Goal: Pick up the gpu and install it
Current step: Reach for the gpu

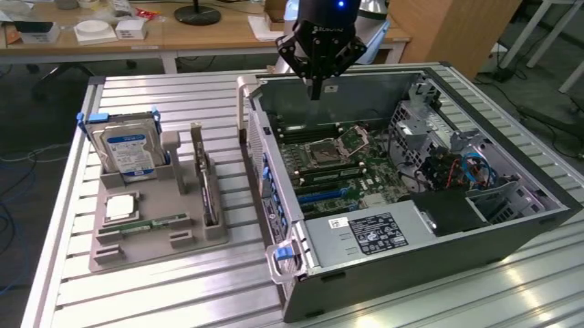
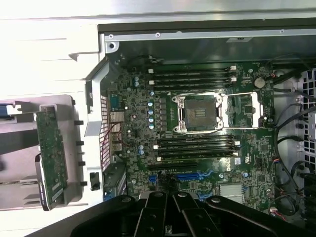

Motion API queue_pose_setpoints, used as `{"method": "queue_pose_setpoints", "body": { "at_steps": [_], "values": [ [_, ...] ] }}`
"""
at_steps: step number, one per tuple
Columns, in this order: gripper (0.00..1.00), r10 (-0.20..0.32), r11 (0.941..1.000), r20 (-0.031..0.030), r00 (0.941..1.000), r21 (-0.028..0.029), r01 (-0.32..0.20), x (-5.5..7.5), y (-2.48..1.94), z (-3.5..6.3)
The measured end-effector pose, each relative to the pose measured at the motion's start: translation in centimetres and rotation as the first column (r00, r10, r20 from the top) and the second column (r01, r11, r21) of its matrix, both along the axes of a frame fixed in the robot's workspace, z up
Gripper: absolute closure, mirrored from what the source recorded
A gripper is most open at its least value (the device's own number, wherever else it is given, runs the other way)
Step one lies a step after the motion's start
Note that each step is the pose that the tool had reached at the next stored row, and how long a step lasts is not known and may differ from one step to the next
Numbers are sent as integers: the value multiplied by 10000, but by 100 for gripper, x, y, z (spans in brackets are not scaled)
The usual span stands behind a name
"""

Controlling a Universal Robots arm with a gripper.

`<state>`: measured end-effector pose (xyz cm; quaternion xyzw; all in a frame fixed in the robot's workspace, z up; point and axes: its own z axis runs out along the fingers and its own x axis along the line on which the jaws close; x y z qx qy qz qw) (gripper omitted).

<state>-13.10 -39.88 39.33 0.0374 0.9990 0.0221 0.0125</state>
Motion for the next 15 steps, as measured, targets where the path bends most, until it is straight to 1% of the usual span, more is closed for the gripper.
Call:
{"method": "queue_pose_setpoints", "body": {
  "at_steps": [15],
  "values": [
    [90, 1, 10000, 1, 10000, 1, -1, -57, 0, -1]
  ]
}}
